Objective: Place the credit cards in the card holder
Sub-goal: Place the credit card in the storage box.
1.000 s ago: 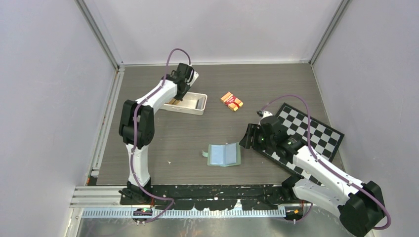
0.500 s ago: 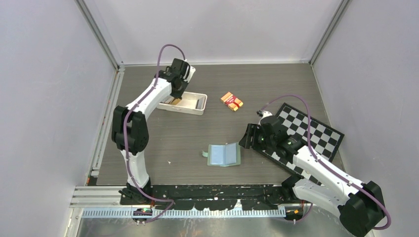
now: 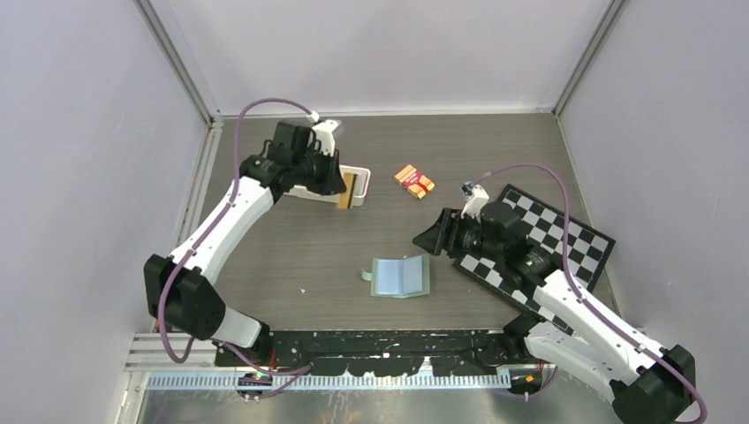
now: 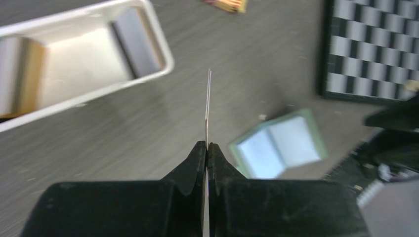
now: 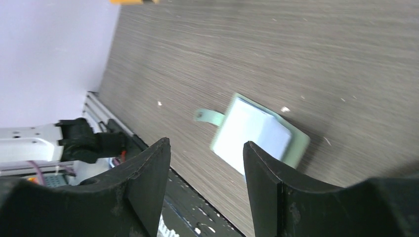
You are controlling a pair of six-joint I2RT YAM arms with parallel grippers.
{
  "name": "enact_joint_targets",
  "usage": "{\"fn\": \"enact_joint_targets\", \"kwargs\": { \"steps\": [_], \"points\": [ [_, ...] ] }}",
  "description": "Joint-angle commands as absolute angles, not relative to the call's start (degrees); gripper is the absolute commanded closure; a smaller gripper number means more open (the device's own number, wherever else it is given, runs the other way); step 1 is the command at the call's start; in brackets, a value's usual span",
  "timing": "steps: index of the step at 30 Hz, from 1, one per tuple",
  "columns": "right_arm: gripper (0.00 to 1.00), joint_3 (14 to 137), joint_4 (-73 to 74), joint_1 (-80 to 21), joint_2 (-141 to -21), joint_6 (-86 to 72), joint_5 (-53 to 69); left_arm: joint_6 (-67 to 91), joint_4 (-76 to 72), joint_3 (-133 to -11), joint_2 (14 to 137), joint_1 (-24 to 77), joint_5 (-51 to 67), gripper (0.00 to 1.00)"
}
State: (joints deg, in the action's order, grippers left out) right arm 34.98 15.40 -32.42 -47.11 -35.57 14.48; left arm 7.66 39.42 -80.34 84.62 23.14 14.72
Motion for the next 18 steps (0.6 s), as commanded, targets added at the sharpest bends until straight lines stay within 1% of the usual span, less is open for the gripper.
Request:
{"fn": "enact_joint_targets", "kwargs": {
  "steps": [1, 3, 6, 11, 13, 16, 18],
  "points": [
    [0.39, 36.8, 2.5, -32.2, -47.4, -39.8, 21.5, 16.1, 27.7, -74.2, 80.0, 23.9, 36.1, 1.0],
    [0.39, 37.0, -0.4, -32.2, -48.7, -41.5, 22.5, 18.6, 23.7, -71.9, 78.4, 24.5, 41.3, 1.0],
    [0.39, 36.9, -5.4, -32.2, -50.9, -44.4, 23.9, 20.7, 18.8, -69.3, 76.3, 26.0, 45.9, 1.0],
    [0.39, 36.7, -9.4, -32.2, -52.8, -46.9, 24.4, 20.2, 16.8, -67.3, 74.4, 27.6, 46.7, 1.0],
    [0.39, 36.7, -9.1, -32.2, -52.9, -47.1, 23.3, 17.3, 21.5, -68.4, 74.4, 27.5, 39.2, 1.0],
    [0.4, 36.9, -7.9, -32.2, -52.7, -46.4, 20.8, 11.8, 30.4, -73.4, 77.2, 26.5, 24.0, 1.0],
    [0.4, 37.1, -7.0, -32.2, -52.4, -45.6, 19.6, 11.0, 33.2, -77.1, 80.4, 24.3, 18.9, 1.0]
  ]
}}
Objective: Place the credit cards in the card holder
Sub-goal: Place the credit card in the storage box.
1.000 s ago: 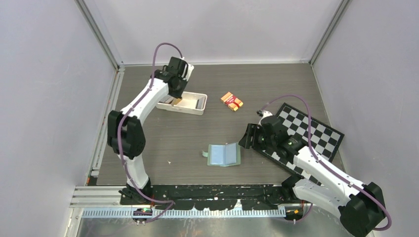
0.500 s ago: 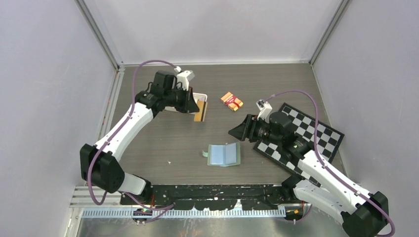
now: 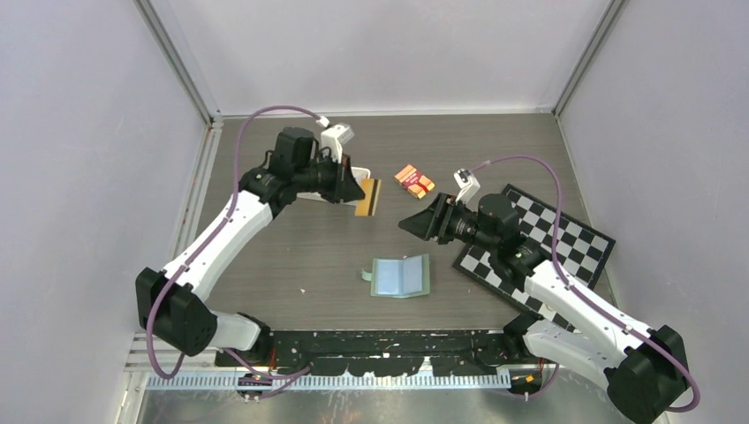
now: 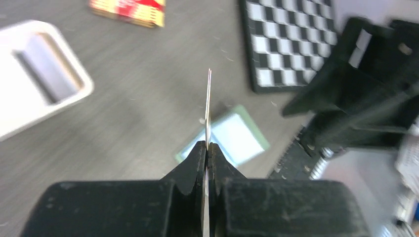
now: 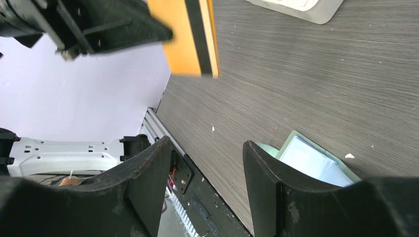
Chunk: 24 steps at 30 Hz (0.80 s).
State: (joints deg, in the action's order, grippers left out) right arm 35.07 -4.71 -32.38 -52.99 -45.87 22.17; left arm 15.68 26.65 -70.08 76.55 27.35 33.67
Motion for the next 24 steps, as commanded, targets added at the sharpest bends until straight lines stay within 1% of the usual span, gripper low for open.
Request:
{"fn": "enact_joint_targets", "kwargs": {
  "steps": [1, 4, 9, 14, 20, 24],
  "points": [
    [0.4, 37.2, -6.4, -32.2, -52.5, -45.0, 19.3, 11.6, 33.8, -78.6, 82.4, 22.9, 17.4, 1.0],
    [0.4, 37.0, -5.5, -32.2, -52.4, -43.5, 19.0, 12.9, 35.2, -83.9, 89.2, 19.8, 14.8, 1.0],
    [0.41, 38.0, -1.1, -32.2, -51.4, -40.2, 17.0, 10.9, 39.5, -95.9, 100.9, 19.4, 9.7, 1.0],
    [0.4, 37.7, 3.1, -32.2, -48.1, -37.5, 15.2, 8.6, 42.0, -103.5, 110.9, 18.4, 6.2, 1.0],
    [0.4, 35.7, 4.0, -32.2, -45.4, -36.9, 14.4, 6.6, 42.0, -106.5, 117.1, 16.2, 8.0, 1.0],
    [0.4, 35.6, 4.4, -32.2, -45.9, -36.8, 14.9, 5.1, 43.0, -106.7, 118.6, 15.7, 5.6, 1.0]
  ]
}}
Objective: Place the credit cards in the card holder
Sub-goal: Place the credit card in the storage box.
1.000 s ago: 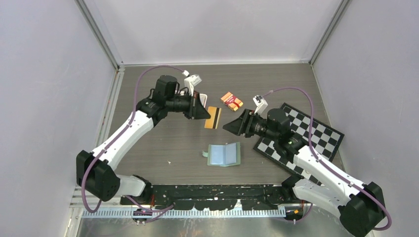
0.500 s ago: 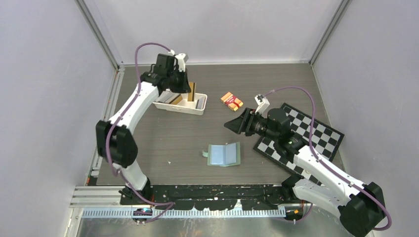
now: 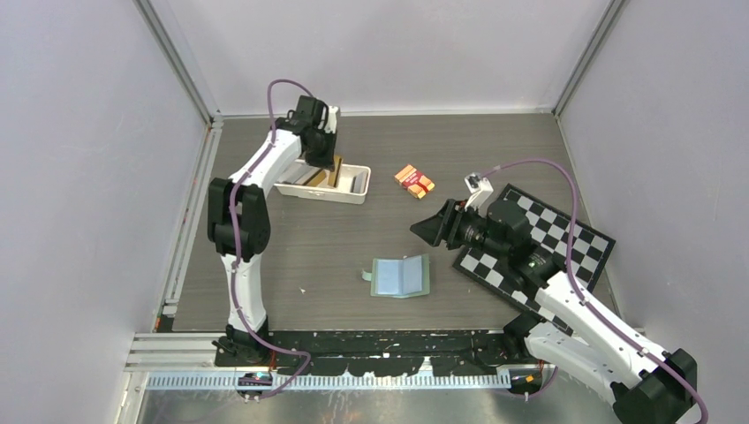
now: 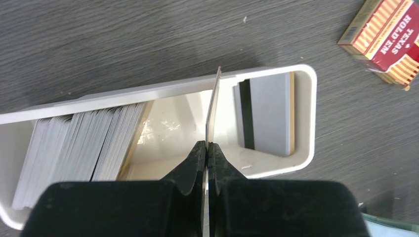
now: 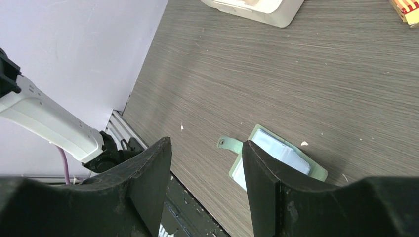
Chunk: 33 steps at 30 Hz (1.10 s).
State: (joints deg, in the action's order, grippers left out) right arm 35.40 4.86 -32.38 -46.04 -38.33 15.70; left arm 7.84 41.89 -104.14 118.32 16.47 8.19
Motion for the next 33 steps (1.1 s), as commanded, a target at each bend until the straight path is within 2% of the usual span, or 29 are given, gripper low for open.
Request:
{"fn": "enact_joint_targets", "kwargs": {
  "steps": [1, 9, 17, 28, 33],
  "points": [
    [0.4, 35.6, 4.3, -32.3, -46.1, -36.7, 14.9, 4.7, 43.4, -106.6, 118.7, 15.6, 5.1, 1.0],
    [0.4, 35.1, 4.2, -32.2, -46.1, -37.3, 14.8, 3.1, 44.2, -102.3, 116.0, 14.6, 2.4, 1.0],
    [0.4, 35.0, 3.7, -32.2, -47.2, -37.7, 15.4, 0.5, 48.2, -103.6, 116.5, 13.9, -2.4, 1.0],
    [0.4, 34.8, 3.8, -32.2, -47.2, -38.0, 15.4, 0.4, 51.5, -106.2, 119.1, 12.7, -1.2, 1.0],
    [0.4, 34.8, 3.5, -32.2, -47.4, -38.0, 15.6, 0.4, 51.0, -106.4, 119.8, 12.7, -1.1, 0.96]
  ]
}}
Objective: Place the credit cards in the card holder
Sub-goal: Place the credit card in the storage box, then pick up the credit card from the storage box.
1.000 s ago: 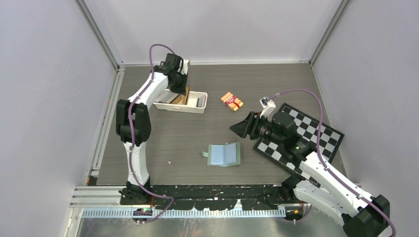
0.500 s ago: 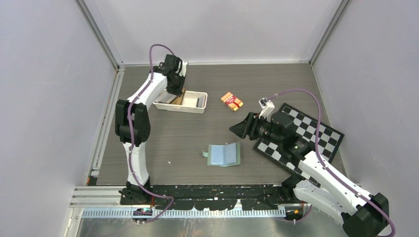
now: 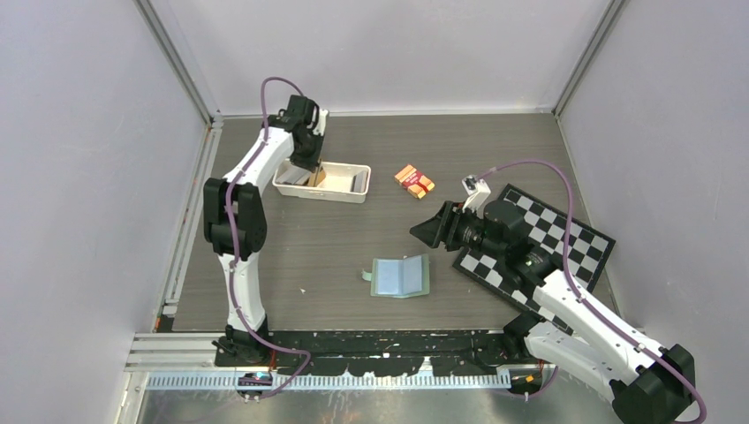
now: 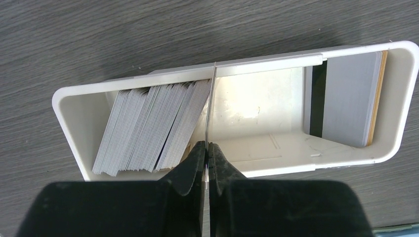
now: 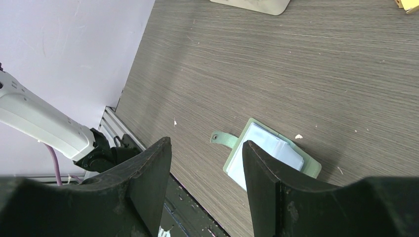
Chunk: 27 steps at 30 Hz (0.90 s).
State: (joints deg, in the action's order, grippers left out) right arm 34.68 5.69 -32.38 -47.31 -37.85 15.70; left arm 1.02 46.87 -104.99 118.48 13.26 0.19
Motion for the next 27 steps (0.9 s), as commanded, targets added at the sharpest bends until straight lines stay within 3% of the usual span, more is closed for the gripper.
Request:
{"fn": "enact_joint_targets", "kwargs": {
  "steps": [1, 12, 23, 27],
  "points": [
    [0.4, 34.8, 3.4, -32.2, -47.5, -38.0, 15.7, 0.4, 51.1, -106.5, 120.0, 12.7, -1.2, 0.94],
    [0.4, 34.5, 2.7, -32.3, -47.8, -38.3, 16.2, 0.3, 51.0, -106.5, 120.1, 12.7, -4.4, 0.79],
    [0.4, 34.5, 2.6, -32.2, -48.0, -38.3, 16.4, 0.4, 50.3, -105.7, 118.3, 12.7, -4.7, 0.85],
    [0.4, 34.5, 2.5, -32.2, -47.9, -38.4, 16.4, 0.3, 50.0, -105.1, 117.4, 12.7, -5.1, 0.92]
  ]
}}
